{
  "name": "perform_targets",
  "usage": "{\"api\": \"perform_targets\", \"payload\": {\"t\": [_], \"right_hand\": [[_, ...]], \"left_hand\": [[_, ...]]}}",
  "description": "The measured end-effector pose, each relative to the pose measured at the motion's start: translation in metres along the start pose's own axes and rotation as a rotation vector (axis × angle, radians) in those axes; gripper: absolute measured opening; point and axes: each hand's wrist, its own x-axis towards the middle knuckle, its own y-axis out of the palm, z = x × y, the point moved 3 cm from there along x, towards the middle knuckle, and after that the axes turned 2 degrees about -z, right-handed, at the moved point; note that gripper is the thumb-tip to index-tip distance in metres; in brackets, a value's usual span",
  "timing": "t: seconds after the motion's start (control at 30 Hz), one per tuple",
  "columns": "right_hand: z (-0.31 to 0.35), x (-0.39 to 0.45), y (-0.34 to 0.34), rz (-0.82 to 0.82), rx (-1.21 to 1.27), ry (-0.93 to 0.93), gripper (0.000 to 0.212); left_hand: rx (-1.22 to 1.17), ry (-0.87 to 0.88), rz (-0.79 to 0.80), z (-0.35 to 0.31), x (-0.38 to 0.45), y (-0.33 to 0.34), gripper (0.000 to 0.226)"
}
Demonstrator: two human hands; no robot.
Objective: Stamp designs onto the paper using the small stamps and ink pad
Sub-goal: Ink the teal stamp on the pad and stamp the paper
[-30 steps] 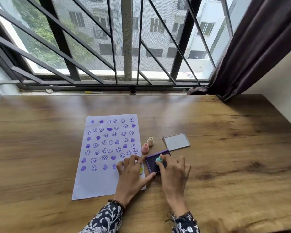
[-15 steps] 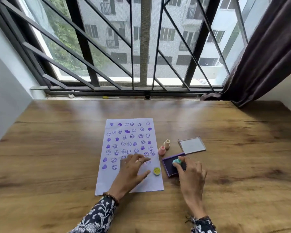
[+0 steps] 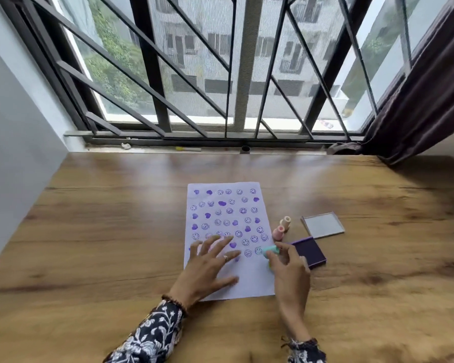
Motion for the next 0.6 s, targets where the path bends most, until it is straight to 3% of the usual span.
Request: {"api": "perform_targets", "payload": {"t": [0.17,0.33,0.43,0.6], "right_hand": [[0.022,0.019,-0.014,-0.018,-0.201,-0.141,0.028],[0.049,0.019,-0.028,-0.293,-0.342,-0.429,0.022],[0.041,0.017,-0.017,-0.347,-0.38,-0.421,0.022],[0.013,0.01,0.019,-0.18,-0.561,-0.303,0.028]], "left_hand": [[-0.088,-0.042,0.022,0.006,0.003,0.022,0.054],[-0.093,-0.026,-0.078,0.007,0.001,0.023,0.052],[-0.078,-0.021,-0.084,0.007,0.001,0.023,0.052],[-0.123,-0.029,-0.084,0.01,0.002,0.026,0.051]]}}
